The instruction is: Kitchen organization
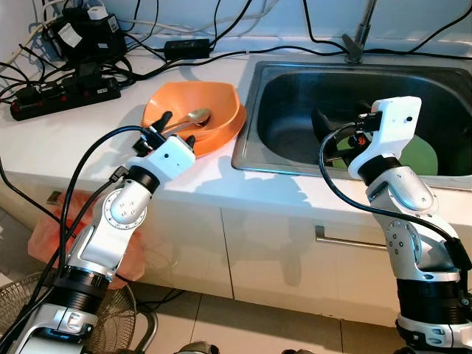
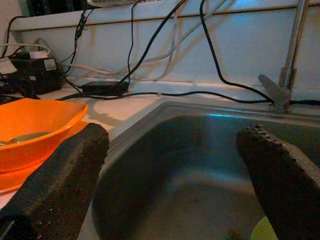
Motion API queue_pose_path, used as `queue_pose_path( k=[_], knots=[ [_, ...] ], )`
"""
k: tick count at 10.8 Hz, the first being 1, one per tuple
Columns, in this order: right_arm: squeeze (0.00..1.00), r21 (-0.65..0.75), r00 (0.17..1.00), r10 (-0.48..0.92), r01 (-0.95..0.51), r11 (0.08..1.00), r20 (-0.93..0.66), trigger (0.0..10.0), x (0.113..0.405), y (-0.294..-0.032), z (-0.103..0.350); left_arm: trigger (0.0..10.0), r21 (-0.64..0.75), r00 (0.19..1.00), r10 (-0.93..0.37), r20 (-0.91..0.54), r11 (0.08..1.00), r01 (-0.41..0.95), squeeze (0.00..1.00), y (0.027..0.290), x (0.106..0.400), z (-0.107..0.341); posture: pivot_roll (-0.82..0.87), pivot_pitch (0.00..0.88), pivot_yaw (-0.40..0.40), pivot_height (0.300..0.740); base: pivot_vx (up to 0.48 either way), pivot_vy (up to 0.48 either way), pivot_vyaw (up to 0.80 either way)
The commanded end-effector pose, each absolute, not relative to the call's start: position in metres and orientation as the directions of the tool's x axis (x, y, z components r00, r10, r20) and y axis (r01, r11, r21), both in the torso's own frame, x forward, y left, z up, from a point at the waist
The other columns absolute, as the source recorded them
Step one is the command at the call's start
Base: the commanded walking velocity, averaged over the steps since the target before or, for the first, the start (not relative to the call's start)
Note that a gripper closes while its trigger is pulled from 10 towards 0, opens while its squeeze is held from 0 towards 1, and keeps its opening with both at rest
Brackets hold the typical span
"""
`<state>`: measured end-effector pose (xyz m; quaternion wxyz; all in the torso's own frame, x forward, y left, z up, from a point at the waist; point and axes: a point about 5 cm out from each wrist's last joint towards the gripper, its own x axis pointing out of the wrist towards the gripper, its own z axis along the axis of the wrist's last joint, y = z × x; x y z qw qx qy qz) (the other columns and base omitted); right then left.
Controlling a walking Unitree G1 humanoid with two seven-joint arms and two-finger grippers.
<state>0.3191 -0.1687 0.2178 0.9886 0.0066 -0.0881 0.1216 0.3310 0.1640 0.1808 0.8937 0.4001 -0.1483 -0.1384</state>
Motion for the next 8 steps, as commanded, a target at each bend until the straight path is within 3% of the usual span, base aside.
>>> queue_pose_path(
  k=[1, 4, 8],
  knots=[
    [0.00, 0.000, 0.954, 0.240, -0.244, 0.970, 0.178, 10.0, 0.317, -0.170, 0.219, 10.0, 0.793, 0.921, -0.373, 0.112, 0.593, 0.143, 0.00, 0.166, 0.334, 0.180, 0.08, 0.074, 0.090, 0.740, 0.000, 0.000, 0.00],
    [0.00, 0.001, 0.954, 0.244, -0.248, 0.969, 0.174, 10.0, 0.317, -0.170, 0.219, 10.0, 0.841, 0.918, -0.389, 0.072, 0.519, 0.154, 0.00, 0.177, 0.328, 0.180, 0.08, 0.075, 0.089, 0.740, 0.000, 0.000, 0.00],
    [0.00, 0.003, 0.954, 0.246, -0.251, 0.968, 0.173, 10.0, 0.317, -0.169, 0.219, 10.0, 0.867, 0.934, -0.339, 0.115, 0.493, 0.072, 0.00, 0.195, 0.330, 0.193, 0.09, 0.076, 0.085, 0.740, 0.000, 0.000, 0.00]
  ],
)
